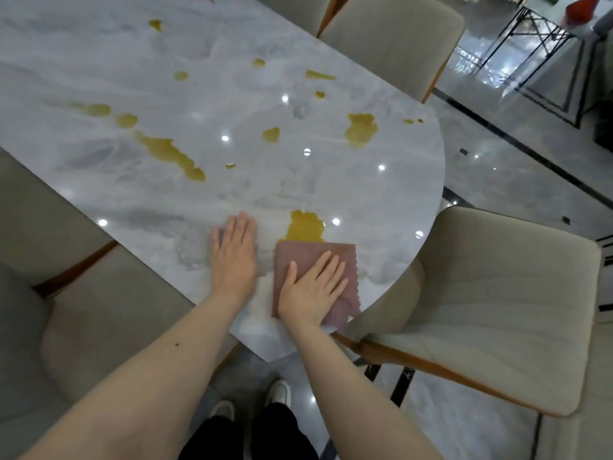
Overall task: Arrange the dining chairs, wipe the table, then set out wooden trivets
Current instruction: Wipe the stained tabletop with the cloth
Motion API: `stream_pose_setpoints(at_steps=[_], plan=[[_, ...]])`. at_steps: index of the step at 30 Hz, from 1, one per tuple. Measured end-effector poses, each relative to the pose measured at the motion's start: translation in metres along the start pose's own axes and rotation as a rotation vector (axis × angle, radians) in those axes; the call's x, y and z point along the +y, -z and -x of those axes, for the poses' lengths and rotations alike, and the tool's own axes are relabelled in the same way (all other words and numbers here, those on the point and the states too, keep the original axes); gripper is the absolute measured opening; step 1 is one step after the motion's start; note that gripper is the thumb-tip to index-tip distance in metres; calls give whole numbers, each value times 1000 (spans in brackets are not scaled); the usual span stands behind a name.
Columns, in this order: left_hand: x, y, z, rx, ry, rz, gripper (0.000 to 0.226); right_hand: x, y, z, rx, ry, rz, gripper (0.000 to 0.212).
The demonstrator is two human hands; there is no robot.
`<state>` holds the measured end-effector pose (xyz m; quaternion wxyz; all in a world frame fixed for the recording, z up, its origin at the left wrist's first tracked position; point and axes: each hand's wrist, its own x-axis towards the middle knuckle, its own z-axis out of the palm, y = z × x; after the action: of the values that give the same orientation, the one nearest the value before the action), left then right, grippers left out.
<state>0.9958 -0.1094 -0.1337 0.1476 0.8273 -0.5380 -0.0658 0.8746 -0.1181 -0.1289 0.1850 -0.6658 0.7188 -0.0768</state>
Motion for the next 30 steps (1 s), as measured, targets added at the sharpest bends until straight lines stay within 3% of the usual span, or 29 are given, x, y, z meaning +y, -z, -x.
stream_pose_setpoints(at_steps=[11,17,23,27,30], plan=[[-15,-16,-12,67,-12,-38,48,-26,-9,-99,42,129,193,76],[-16,-17,-11,73,-16,-42,47,-43,-10,-122,-37,408,267,60],[-16,-15,-11,53,-9,-45,50,13,4,-72,-155,802,265,55],[-15,-14,-12,54,14,-38,50,36,20,-98,-138,751,312,60],[-16,-16,-13,42,17,-46,52,11,17,-133,-118,549,352,61]])
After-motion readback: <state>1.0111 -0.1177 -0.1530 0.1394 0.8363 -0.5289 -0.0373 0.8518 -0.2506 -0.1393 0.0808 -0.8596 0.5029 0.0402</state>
